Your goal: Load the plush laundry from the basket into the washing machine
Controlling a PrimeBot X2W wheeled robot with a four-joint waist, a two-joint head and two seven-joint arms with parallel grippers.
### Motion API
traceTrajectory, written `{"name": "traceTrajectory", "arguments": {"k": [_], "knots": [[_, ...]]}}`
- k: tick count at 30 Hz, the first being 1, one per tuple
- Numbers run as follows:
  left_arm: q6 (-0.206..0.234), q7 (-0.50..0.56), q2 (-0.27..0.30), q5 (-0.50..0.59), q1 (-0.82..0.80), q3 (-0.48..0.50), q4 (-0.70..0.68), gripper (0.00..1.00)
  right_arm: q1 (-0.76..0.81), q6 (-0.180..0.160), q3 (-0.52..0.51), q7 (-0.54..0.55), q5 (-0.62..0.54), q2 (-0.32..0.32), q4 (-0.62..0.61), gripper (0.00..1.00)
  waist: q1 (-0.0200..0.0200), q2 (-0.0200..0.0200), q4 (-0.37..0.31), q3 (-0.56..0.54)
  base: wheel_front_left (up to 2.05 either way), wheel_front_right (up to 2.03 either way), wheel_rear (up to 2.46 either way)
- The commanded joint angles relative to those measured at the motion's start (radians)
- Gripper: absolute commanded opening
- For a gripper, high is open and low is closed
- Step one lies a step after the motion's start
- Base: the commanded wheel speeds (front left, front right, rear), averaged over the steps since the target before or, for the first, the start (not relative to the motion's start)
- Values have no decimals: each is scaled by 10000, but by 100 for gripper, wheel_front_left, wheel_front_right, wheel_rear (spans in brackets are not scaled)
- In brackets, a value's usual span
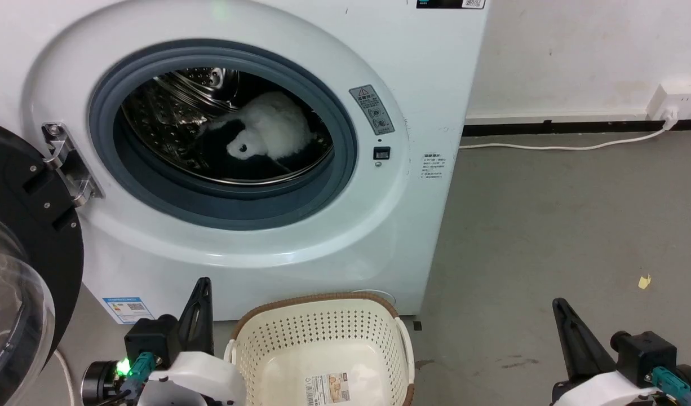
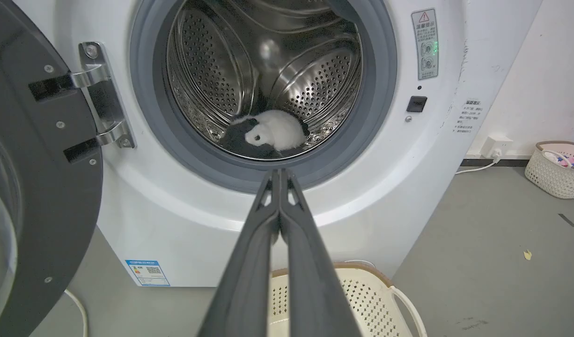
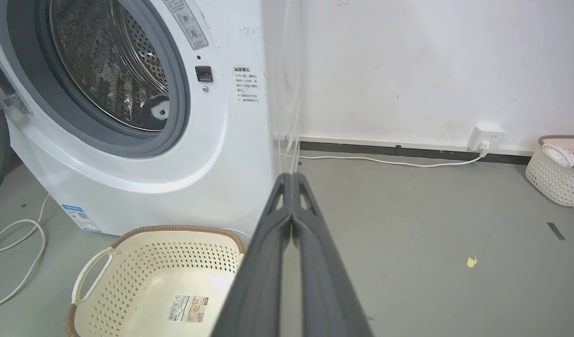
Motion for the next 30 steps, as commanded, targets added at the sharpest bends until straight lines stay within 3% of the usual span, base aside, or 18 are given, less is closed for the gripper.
{"name": "traceTrajectory", "arguments": {"k": [1,30], "knots": [[-31,63,-26,123,157,41,-89,0,-171,-5,40,71,-89,10,-102,0,-1,0,-19,1,0,0,0],[-127,612,-217,794,237,325,-569,0,-343,-7,266,586,-357,14,-441,0,-1,0,-344,25,0,0,0]]}}
